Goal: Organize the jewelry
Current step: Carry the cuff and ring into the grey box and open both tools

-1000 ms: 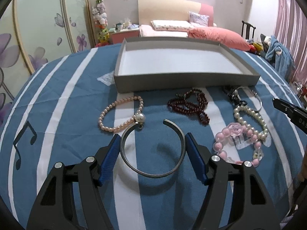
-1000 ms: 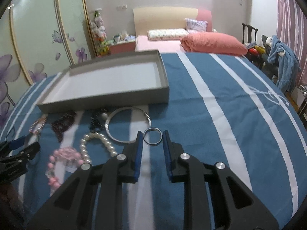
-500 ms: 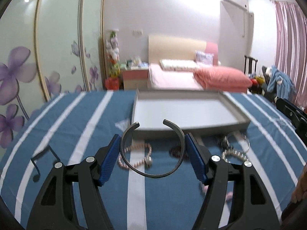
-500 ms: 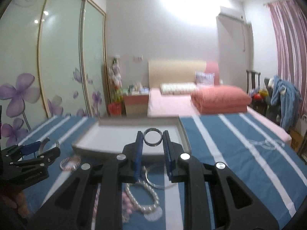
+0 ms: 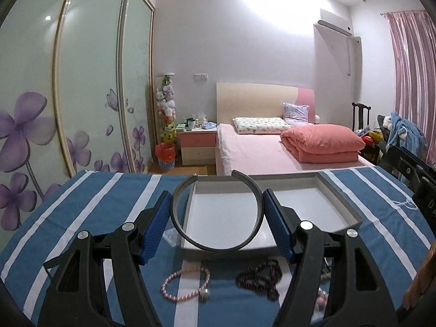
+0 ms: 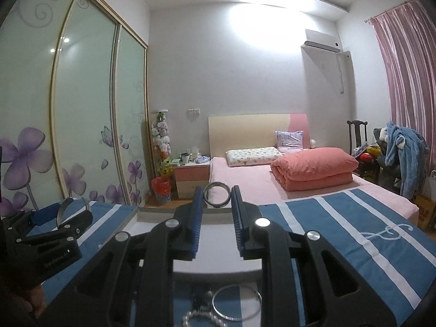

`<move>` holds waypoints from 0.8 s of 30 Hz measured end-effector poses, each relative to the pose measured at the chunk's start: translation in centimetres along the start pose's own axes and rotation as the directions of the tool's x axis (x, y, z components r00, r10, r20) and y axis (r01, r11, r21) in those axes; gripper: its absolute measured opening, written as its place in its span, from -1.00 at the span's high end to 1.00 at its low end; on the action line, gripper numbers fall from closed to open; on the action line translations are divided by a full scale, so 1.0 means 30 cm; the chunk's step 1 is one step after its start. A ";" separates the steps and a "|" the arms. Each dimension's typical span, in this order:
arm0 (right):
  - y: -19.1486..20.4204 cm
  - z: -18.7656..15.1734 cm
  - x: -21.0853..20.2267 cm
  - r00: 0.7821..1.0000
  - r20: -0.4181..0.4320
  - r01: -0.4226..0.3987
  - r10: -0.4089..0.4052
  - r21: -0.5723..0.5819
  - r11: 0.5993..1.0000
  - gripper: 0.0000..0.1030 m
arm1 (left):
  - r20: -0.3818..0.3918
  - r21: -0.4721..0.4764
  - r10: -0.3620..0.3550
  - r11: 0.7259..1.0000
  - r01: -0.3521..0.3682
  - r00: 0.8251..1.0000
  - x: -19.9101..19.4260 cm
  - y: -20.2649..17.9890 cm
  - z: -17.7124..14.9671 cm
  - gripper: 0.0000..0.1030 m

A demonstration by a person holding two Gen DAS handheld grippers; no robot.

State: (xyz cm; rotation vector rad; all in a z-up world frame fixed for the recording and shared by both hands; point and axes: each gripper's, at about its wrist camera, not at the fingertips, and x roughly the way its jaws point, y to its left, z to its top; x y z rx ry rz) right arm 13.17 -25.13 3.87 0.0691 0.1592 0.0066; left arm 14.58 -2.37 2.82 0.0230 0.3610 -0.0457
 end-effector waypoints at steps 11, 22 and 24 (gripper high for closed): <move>0.010 -0.008 0.155 0.999 -0.031 0.014 -0.014 0.000 1.000 0.59 | -0.015 0.008 0.009 1.000 -0.009 1.000 0.107 -0.006 -0.001 -0.32; 0.021 -0.072 0.365 0.980 -0.200 0.007 -0.006 0.006 1.000 0.59 | -0.092 0.030 -0.029 0.999 0.032 0.995 0.214 -0.035 -0.024 -0.32; 0.016 -0.087 0.423 0.964 -0.267 0.001 0.003 0.016 1.000 0.59 | -0.123 0.033 -0.041 0.998 0.046 0.992 0.247 -0.043 -0.029 -0.32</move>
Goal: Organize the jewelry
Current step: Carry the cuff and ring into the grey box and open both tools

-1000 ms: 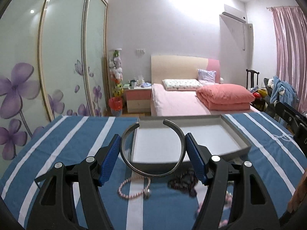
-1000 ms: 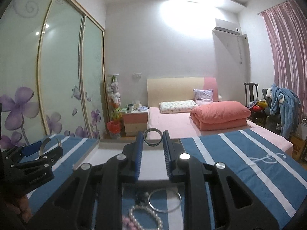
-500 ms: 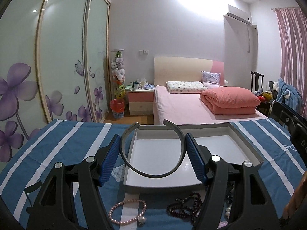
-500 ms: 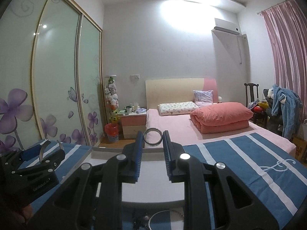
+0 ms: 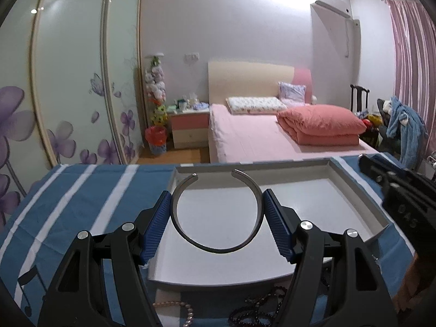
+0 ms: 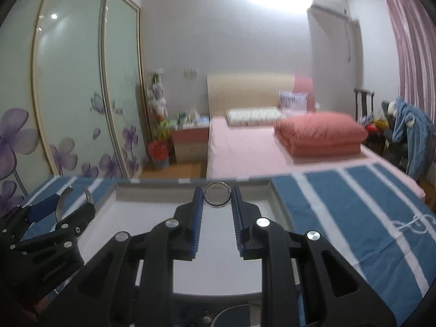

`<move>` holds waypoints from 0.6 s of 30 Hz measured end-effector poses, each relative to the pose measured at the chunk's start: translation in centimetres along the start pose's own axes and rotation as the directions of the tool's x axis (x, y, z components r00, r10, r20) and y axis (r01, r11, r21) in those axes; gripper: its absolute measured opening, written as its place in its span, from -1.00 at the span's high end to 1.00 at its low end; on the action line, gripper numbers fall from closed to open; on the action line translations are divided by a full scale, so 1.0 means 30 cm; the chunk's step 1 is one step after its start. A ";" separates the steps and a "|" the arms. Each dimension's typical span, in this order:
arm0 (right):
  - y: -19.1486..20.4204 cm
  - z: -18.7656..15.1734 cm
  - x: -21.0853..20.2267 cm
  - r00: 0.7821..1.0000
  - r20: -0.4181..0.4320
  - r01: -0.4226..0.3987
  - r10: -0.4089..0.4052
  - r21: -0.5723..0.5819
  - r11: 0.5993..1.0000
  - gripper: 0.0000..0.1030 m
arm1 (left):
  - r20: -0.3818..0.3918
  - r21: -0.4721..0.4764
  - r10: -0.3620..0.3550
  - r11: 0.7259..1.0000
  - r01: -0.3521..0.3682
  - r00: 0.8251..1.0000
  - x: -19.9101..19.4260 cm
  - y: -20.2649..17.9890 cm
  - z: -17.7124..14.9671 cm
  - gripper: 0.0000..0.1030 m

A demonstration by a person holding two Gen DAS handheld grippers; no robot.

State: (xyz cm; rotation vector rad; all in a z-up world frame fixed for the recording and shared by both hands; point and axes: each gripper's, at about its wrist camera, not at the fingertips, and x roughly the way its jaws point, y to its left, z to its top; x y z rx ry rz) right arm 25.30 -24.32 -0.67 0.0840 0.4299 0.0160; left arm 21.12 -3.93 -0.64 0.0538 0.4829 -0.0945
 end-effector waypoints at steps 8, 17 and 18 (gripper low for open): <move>-0.014 -0.048 0.176 0.974 -0.225 -0.023 0.032 0.044 0.999 0.57 | -0.093 0.011 -0.018 1.000 0.019 0.996 0.093 -0.016 -0.008 -0.33; -0.055 -0.054 0.140 0.968 -0.240 -0.045 0.073 0.122 0.991 0.26 | -0.107 -0.005 -0.039 0.999 0.039 0.994 0.095 0.007 0.012 -0.42; -0.065 -0.045 0.124 0.970 -0.231 -0.045 0.073 0.127 0.991 0.26 | -0.102 -0.015 -0.039 0.999 0.038 0.994 0.087 0.013 0.020 -0.42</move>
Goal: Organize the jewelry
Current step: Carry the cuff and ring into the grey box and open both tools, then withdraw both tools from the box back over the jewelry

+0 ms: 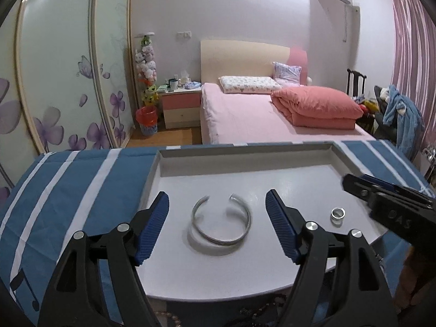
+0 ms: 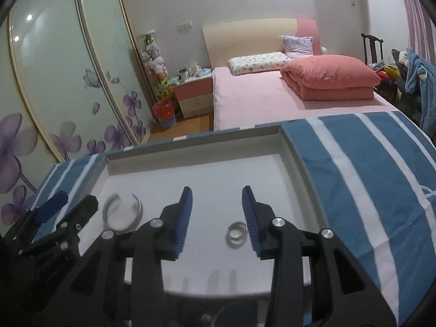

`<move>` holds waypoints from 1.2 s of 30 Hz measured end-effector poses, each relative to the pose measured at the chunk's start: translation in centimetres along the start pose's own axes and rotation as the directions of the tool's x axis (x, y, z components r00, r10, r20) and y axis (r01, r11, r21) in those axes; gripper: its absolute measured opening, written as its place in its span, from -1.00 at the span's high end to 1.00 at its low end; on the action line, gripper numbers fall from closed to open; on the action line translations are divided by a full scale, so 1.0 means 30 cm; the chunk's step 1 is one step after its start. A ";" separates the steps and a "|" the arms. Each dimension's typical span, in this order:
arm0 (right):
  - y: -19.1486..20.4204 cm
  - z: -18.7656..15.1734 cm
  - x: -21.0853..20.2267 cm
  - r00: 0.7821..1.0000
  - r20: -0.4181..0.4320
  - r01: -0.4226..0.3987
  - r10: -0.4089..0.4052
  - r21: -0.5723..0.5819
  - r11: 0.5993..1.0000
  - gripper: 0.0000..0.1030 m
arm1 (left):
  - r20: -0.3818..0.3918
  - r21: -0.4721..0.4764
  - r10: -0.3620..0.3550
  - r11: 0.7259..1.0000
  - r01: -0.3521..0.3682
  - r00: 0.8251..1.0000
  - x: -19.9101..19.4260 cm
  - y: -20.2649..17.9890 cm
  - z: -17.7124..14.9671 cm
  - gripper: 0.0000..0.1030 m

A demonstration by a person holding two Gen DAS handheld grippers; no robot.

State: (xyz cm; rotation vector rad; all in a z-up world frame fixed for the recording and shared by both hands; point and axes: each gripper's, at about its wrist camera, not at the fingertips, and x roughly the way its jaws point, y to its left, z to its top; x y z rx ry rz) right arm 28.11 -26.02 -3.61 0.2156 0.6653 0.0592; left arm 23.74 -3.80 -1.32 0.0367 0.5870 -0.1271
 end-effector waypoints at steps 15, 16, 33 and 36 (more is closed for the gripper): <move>-0.117 -0.145 -0.280 0.998 -0.008 0.064 -0.064 -0.025 0.998 0.26 | 0.010 -0.075 0.124 0.990 -0.123 0.992 -0.271 0.228 -0.123 -0.44; -0.121 -0.164 -0.280 0.997 -0.023 0.070 -0.071 -0.031 0.997 0.26 | 0.000 -0.077 0.133 0.988 -0.132 0.991 -0.279 0.240 -0.138 -0.44; -0.104 -0.289 -0.174 0.971 -0.176 0.147 -0.163 -0.099 0.984 0.27 | -0.138 -0.074 0.148 0.985 -0.159 0.979 -0.298 0.311 -0.287 -0.51; -0.089 -0.288 -0.142 0.961 -0.181 0.185 -0.210 -0.145 0.972 0.30 | -0.142 -0.071 0.141 0.986 -0.152 0.980 -0.295 0.305 -0.293 -0.51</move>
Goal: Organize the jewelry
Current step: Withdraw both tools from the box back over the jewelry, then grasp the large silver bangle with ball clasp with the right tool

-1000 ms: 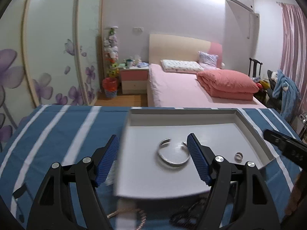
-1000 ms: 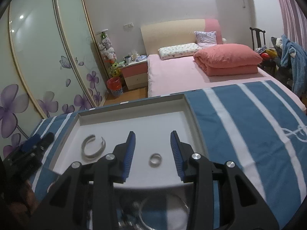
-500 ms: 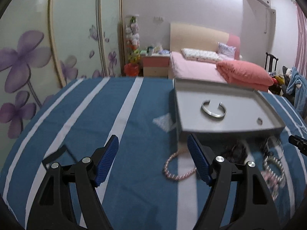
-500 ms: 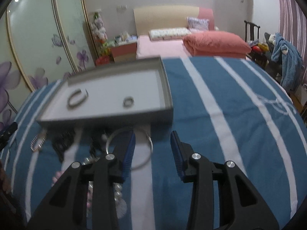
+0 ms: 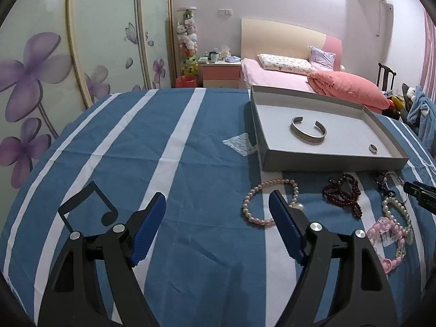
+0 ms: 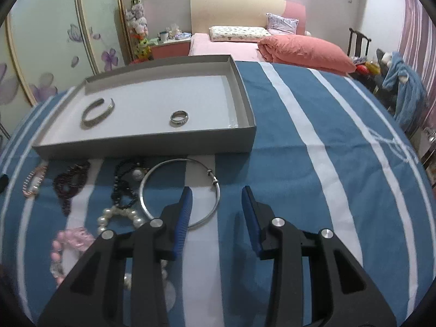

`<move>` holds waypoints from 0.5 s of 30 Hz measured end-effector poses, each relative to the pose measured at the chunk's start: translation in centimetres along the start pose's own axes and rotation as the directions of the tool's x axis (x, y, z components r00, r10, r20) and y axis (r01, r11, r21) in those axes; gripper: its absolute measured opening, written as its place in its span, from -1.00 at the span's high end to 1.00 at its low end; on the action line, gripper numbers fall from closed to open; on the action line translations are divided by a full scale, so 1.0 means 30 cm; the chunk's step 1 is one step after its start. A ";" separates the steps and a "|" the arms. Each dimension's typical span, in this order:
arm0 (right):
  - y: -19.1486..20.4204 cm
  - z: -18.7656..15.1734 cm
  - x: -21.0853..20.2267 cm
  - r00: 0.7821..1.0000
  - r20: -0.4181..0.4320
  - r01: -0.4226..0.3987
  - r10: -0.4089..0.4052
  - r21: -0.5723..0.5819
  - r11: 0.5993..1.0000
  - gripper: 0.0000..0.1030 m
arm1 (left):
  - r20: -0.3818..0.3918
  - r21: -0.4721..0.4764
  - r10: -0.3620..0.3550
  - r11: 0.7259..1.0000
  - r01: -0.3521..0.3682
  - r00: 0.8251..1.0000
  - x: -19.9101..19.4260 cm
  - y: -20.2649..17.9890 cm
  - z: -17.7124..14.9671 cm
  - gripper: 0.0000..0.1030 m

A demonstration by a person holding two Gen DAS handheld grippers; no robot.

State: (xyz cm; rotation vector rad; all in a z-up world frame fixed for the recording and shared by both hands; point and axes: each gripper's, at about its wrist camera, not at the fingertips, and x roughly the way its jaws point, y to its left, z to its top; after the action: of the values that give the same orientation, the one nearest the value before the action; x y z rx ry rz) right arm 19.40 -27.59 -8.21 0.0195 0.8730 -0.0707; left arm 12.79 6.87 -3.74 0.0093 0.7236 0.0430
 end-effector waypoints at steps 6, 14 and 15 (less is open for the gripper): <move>-0.027 -0.002 0.022 0.997 -0.006 0.079 -0.079 -0.005 0.997 0.36 | -0.004 0.005 -0.007 1.000 0.007 1.000 0.004 -0.006 -0.002 -0.53; -0.143 0.009 0.038 0.987 -0.009 0.163 -0.163 0.071 0.984 0.42 | -0.010 0.011 -0.008 1.000 0.008 1.000 0.012 -0.017 -0.001 -0.53; -0.148 0.005 0.030 0.991 0.000 0.137 -0.137 0.080 0.987 0.39 | -0.011 0.011 -0.010 1.000 0.010 1.000 0.013 -0.017 -0.001 -0.53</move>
State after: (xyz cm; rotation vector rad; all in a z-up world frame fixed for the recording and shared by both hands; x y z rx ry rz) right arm 19.77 -32.07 -8.75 0.0335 0.8648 -0.2344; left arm 13.08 6.38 -4.05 0.0164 0.7344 0.0296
